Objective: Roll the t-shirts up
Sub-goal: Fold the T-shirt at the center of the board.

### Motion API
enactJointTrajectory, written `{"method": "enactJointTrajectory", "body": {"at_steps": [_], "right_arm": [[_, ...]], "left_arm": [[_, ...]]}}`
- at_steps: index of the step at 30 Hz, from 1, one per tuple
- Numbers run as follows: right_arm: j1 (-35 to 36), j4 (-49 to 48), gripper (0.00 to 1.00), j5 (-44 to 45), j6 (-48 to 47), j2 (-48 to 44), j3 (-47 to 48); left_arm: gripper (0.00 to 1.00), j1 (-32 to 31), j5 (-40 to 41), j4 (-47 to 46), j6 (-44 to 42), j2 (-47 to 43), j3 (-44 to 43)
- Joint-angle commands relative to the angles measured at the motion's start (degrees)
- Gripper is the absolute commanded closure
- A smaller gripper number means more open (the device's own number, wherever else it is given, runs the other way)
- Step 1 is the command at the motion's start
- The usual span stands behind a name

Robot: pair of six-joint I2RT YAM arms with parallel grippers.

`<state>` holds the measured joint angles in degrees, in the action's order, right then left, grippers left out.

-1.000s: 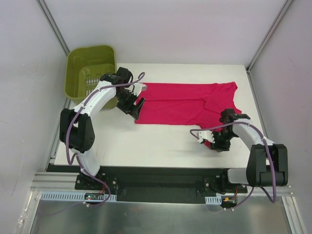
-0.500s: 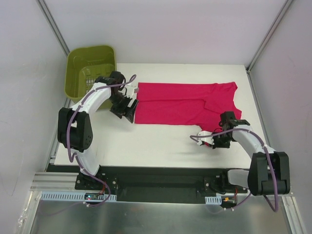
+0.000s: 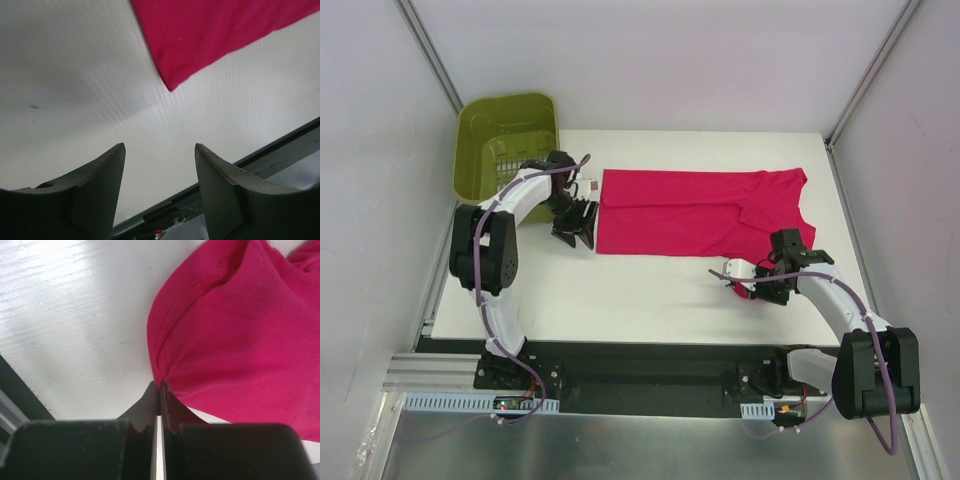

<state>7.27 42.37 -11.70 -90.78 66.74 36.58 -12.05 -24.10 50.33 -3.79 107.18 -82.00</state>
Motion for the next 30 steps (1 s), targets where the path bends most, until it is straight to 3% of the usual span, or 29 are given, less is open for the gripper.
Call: {"method": "enactJointTrajectory", "body": {"at_steps": [1,11,21,28,30], "right_arm": [[0.5,-0.5,0.99,-0.1,5.4,-0.9,-0.5],[0.4,1.4,0.99,-0.7,5.8,-1.6,-0.5],[0.5,0.3,0.99,-1.0,6.8,-0.1,0.5],[-0.1,-0.4,0.99,1.3,8.0,0.4,2.0],[-1.1,0.2,0.99,2.4,8.8,0.4,3.7]], "left_arm": [[0.44,-2.5,-1.8,-0.4,1.7,4.3,-4.9],[0.46,-6.5,6.5,0.1,1.0,12.5,-10.4],[0.51,-7.8,5.0,1.0,0.0,14.9,-9.7],[0.75,-9.0,1.3,2.8,-1.2,16.6,-10.9],[0.99,-9.0,1.4,3.2,-1.9,15.3,-10.0]]}}
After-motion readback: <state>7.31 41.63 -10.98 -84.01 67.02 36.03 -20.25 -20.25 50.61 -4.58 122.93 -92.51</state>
